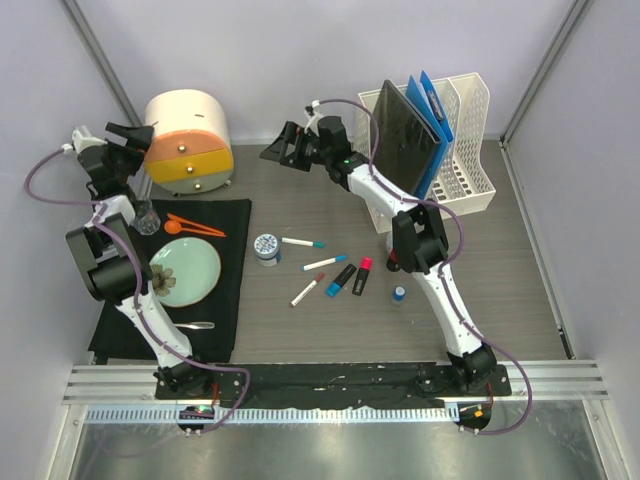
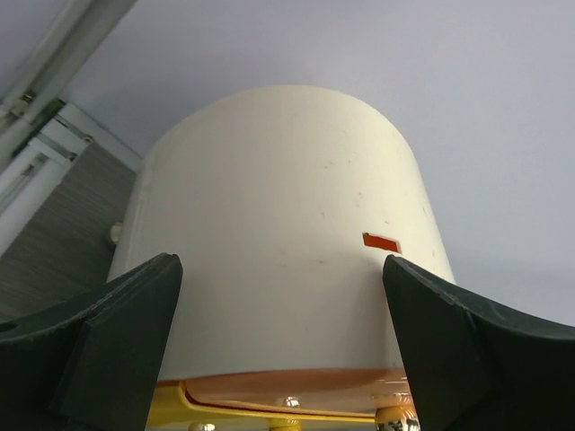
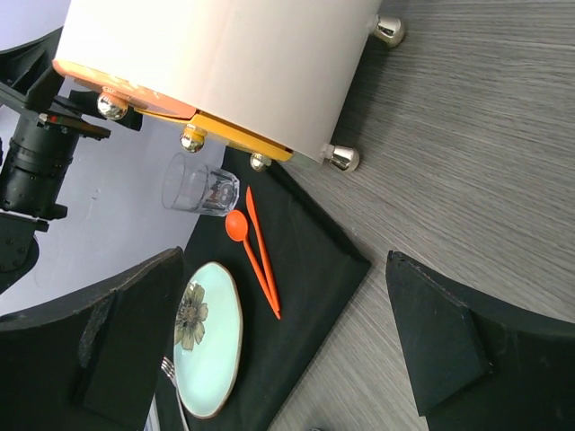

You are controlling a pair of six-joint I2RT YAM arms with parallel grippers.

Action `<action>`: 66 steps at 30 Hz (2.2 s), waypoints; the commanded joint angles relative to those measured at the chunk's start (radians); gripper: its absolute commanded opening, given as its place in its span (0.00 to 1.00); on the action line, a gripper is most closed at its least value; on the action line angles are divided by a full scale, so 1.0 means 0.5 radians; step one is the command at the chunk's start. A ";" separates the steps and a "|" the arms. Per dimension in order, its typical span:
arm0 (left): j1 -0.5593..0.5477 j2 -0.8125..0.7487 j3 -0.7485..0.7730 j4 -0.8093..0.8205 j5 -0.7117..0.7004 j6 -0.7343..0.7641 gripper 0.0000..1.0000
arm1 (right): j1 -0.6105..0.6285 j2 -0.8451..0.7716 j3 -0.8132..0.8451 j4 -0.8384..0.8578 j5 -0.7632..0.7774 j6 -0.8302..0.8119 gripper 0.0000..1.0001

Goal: Organize the desk
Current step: Move the storage box to the corner of the board.

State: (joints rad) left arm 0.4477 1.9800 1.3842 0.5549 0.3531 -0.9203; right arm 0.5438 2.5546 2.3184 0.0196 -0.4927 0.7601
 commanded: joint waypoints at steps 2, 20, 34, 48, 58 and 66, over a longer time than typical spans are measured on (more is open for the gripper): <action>-0.015 0.047 0.008 -0.033 0.346 0.015 1.00 | -0.014 -0.121 -0.029 0.077 0.013 -0.044 1.00; -0.052 -0.024 -0.026 -0.342 0.641 0.223 1.00 | -0.014 -0.013 0.167 0.224 0.335 0.029 1.00; -0.242 -0.140 0.020 -0.775 0.475 0.607 1.00 | 0.008 0.079 0.290 0.316 0.565 0.004 1.00; -0.322 -0.168 0.060 -0.981 0.389 0.770 1.00 | 0.026 0.416 0.677 0.755 0.961 -0.041 1.00; -0.337 -0.236 0.112 -1.104 0.389 0.868 1.00 | 0.106 0.505 0.757 0.832 1.212 -0.096 1.00; -0.371 -0.254 0.125 -1.171 0.408 0.893 1.00 | 0.176 0.576 0.778 0.872 1.390 -0.192 1.00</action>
State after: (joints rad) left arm 0.2943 1.8542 1.4513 0.1081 0.5423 -0.5396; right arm 0.6167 2.8273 2.6591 0.3985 0.1322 0.7055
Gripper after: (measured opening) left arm 0.996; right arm 0.996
